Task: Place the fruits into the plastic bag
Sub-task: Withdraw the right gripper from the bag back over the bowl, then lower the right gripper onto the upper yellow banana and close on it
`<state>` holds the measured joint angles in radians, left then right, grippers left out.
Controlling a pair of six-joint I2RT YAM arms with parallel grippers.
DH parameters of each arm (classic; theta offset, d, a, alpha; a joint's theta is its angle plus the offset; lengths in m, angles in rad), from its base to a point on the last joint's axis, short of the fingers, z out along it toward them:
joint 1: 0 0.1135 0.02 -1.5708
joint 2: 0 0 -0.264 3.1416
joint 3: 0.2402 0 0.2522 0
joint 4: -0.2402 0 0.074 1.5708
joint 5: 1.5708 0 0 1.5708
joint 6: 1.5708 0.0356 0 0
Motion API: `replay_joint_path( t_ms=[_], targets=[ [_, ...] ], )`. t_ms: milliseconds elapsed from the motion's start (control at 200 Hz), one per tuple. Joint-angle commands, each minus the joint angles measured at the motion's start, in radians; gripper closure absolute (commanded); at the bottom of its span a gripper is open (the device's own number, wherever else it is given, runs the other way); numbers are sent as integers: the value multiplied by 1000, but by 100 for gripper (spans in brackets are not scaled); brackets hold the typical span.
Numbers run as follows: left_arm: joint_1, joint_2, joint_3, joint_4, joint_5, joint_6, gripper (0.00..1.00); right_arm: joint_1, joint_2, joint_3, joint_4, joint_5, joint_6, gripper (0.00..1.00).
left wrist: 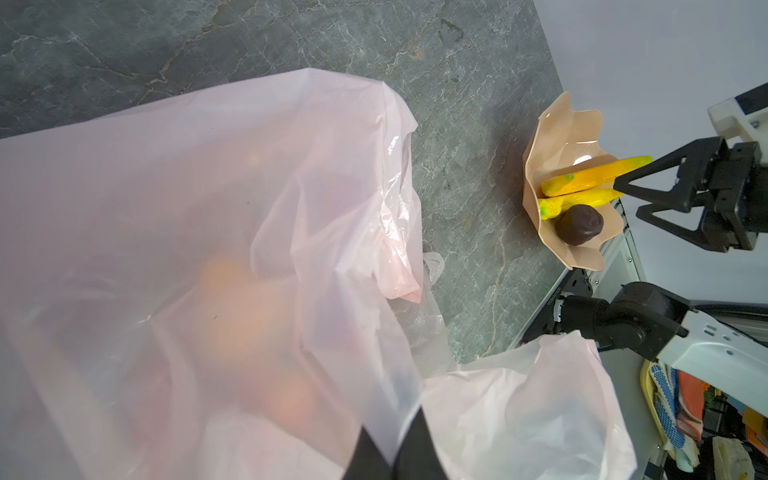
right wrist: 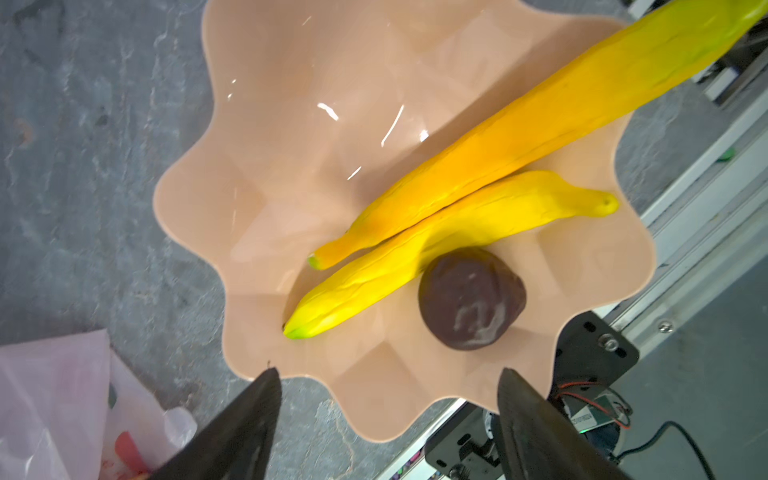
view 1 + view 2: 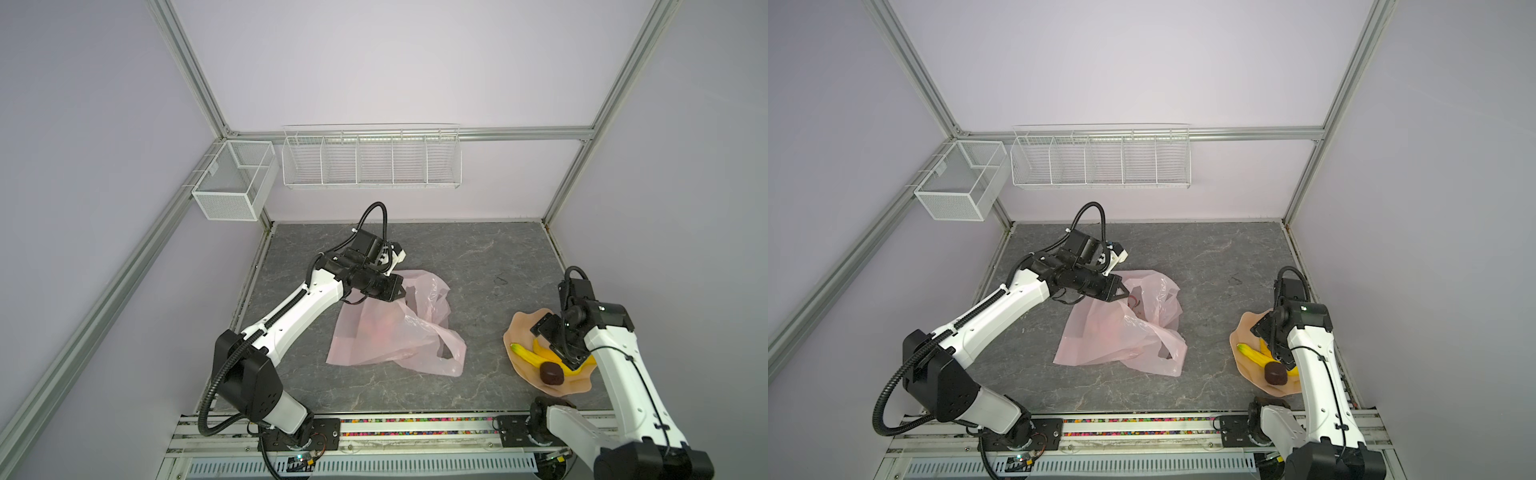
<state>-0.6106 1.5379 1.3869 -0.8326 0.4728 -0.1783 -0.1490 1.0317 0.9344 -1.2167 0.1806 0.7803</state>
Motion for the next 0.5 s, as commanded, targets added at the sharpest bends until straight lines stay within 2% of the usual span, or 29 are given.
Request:
replay_joint_path(
  t_ms=[0, 225, 495],
  targets=[
    [4, -23, -13, 7, 19, 19, 100, -53, 31, -11, 17, 71, -46, 19],
    [4, -17, -1, -16, 24, 38, 100, -117, 82, -17, 65, 162, -39, 23],
    [5, -10, 10, -35, 22, 42, 100, -148, 154, -88, 147, 158, -25, 28]
  ],
)
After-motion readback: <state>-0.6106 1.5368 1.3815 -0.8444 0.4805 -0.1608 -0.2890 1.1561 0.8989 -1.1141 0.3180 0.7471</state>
